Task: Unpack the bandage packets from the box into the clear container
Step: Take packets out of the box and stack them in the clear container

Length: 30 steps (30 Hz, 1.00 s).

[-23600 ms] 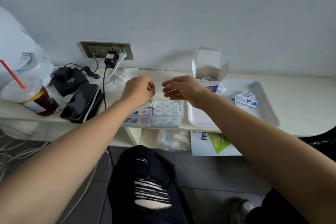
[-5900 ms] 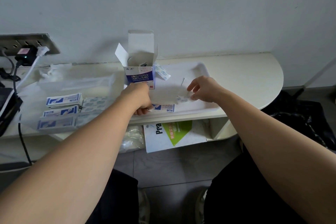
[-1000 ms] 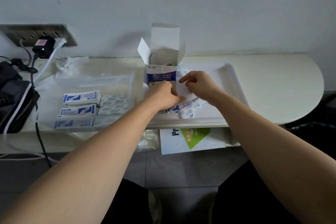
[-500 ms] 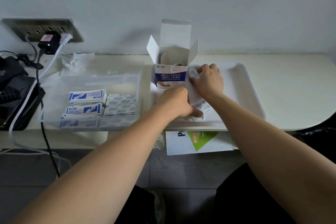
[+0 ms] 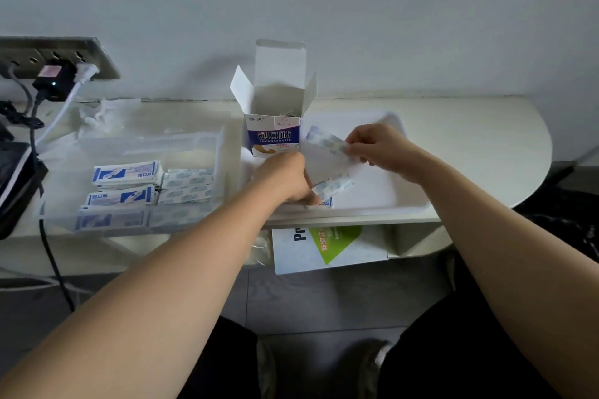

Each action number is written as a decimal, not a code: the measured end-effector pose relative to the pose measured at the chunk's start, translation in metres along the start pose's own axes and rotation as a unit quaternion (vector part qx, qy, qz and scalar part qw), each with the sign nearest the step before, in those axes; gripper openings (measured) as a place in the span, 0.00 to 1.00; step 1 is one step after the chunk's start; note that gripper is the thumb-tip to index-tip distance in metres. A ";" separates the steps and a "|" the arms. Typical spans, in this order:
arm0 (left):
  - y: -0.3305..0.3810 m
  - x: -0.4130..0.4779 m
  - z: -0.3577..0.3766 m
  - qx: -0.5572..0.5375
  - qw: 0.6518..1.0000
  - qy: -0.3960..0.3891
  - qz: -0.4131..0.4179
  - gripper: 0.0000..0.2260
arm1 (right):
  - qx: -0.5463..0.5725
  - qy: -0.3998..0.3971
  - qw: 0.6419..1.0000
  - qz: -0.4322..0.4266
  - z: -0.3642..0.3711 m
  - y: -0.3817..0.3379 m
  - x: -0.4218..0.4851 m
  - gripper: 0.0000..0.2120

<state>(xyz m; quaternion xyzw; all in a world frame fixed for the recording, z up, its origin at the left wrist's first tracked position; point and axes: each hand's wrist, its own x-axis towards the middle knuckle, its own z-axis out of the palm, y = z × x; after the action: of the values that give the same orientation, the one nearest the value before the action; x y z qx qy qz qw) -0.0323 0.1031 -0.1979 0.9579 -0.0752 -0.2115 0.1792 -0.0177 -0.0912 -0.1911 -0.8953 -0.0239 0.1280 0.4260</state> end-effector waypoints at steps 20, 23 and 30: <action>0.031 -0.015 -0.009 -0.308 0.948 0.066 0.039 0.15 | -0.167 0.102 0.973 -0.125 -0.016 0.014 -0.039 0.07; 0.040 -0.012 -0.004 -0.248 0.965 0.076 0.044 0.19 | -0.191 0.133 0.965 -0.119 -0.019 0.017 -0.041 0.05; 0.050 0.000 0.015 -0.038 0.987 0.122 0.094 0.06 | -0.195 0.068 0.976 -0.072 -0.018 0.029 -0.045 0.06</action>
<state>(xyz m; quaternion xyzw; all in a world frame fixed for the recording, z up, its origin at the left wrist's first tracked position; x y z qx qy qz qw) -0.0424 0.0523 -0.1920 0.9578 -0.1346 -0.0778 0.2420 -0.0583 -0.1305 -0.1930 -0.9636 -0.0838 0.0288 0.2521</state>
